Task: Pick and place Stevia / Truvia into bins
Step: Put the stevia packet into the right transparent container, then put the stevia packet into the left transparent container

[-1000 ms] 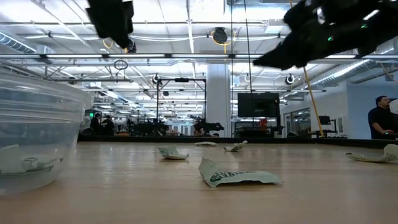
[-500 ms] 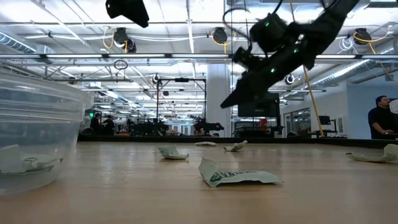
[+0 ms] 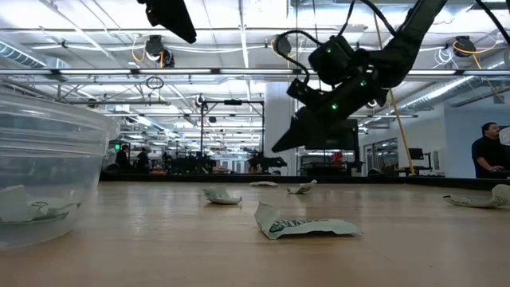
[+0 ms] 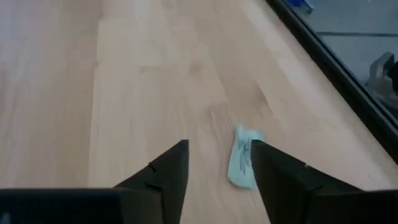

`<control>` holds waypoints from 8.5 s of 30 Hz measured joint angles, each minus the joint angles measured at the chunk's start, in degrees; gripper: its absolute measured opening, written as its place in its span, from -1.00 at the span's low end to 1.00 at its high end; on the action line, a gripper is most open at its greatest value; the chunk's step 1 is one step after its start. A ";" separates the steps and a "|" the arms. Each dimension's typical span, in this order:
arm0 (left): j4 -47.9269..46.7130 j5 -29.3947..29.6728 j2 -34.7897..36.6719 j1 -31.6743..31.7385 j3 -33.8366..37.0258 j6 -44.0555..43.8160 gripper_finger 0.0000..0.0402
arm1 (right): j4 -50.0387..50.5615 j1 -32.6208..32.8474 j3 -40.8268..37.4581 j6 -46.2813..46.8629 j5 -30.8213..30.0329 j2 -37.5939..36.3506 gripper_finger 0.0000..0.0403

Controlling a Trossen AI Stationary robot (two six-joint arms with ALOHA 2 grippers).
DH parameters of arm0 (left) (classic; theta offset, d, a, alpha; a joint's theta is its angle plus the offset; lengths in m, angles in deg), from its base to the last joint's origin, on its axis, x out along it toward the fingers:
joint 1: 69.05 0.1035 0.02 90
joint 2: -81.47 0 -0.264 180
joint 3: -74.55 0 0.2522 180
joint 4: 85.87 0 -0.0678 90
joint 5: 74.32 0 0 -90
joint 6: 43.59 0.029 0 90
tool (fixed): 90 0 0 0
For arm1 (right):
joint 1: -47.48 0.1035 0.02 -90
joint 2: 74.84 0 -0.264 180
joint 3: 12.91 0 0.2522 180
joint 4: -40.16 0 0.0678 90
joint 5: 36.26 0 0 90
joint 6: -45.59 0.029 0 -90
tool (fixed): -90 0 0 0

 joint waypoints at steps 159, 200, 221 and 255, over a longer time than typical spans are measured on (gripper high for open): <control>55.61 -0.96 -38.26 2.38 7.43 17.88 -0.55 | 49.34 60.72 1.19 13.62 -38.06 -34.79 -0.49; 59.98 -4.04 -41.17 4.59 7.50 17.31 -0.55 | 49.45 60.72 1.17 13.63 -37.99 -34.79 -0.50; 59.82 -5.02 -42.80 4.96 7.24 16.27 -0.96 | 49.89 60.70 1.13 13.64 -37.97 -34.77 -0.50; 56.57 -3.55 -39.65 4.98 7.39 12.49 -0.13 | 49.78 60.67 1.13 13.66 -37.75 -34.77 -0.50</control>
